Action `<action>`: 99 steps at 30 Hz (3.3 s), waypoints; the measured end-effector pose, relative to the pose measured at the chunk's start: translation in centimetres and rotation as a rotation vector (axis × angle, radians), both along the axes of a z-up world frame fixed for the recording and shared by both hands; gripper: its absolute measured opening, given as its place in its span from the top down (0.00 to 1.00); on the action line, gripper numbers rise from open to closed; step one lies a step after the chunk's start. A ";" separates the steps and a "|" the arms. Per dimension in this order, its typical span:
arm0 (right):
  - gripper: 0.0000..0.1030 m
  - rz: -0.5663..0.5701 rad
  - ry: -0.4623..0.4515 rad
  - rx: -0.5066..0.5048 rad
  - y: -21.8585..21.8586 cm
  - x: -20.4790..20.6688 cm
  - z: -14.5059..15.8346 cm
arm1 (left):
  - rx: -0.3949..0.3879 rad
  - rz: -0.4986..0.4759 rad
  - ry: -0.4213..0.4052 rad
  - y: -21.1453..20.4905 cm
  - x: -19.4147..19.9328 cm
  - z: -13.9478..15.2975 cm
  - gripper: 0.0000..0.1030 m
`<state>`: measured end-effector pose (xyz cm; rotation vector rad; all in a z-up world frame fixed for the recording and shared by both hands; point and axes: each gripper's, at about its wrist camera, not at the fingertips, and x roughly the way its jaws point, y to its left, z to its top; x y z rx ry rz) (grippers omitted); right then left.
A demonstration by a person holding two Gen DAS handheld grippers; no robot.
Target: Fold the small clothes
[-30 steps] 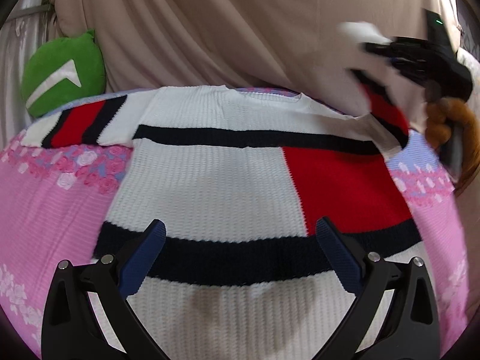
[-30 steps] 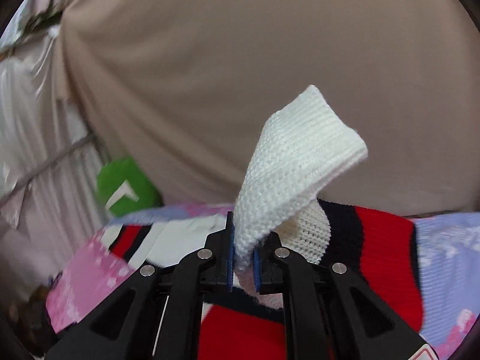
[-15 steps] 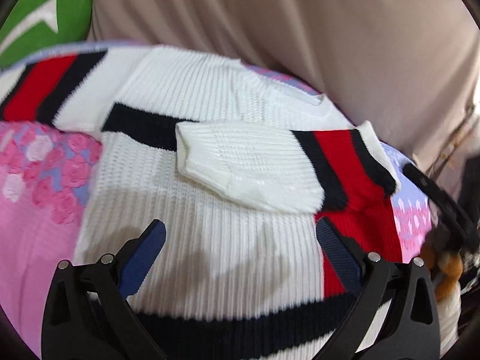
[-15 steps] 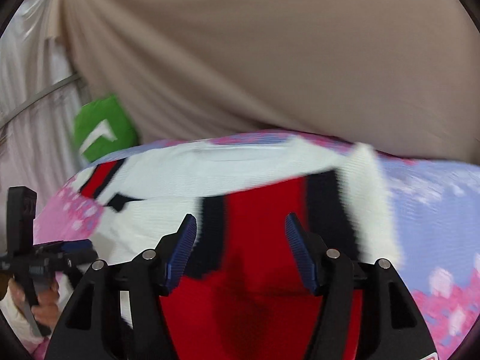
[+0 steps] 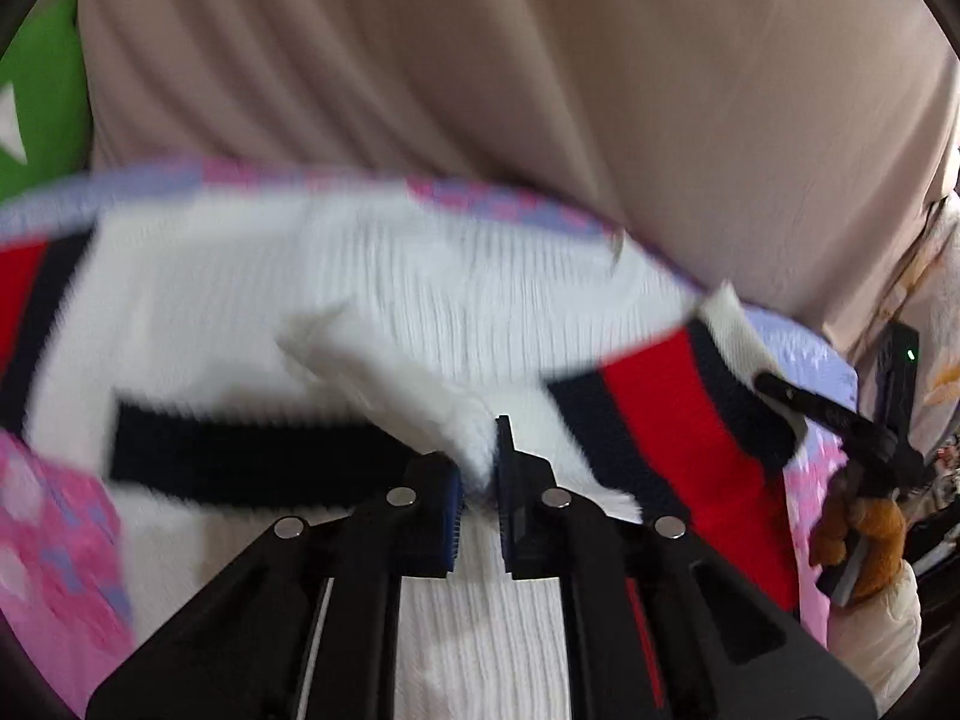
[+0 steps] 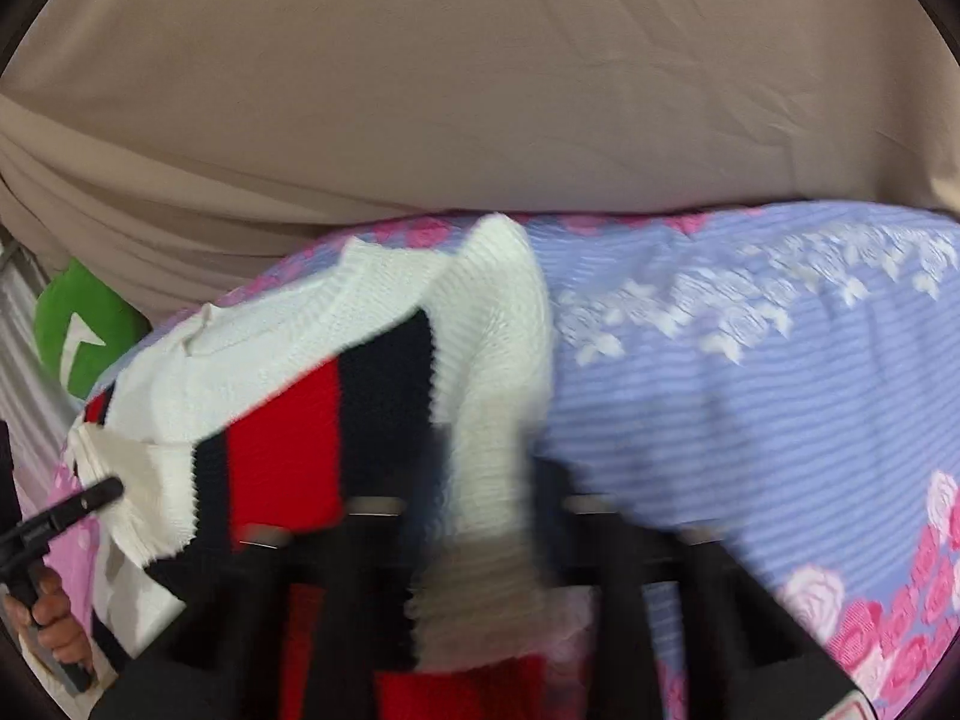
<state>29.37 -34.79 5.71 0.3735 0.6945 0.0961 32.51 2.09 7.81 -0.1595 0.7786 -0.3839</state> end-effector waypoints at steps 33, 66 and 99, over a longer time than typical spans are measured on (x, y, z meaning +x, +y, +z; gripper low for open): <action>0.76 -0.099 0.019 -0.029 -1.3 1.4 -1.2 | 0.015 0.091 0.023 2.3 2.4 -6.6 0.86; 0.83 -0.074 0.075 -0.263 3.2 -4.0 -3.0 | 0.052 0.166 -0.004 4.1 1.1 -5.9 0.80; 0.41 -0.025 0.045 -0.141 8.4 -15.8 -5.2 | -0.040 0.260 -0.249 10.6 -0.3 10.5 0.95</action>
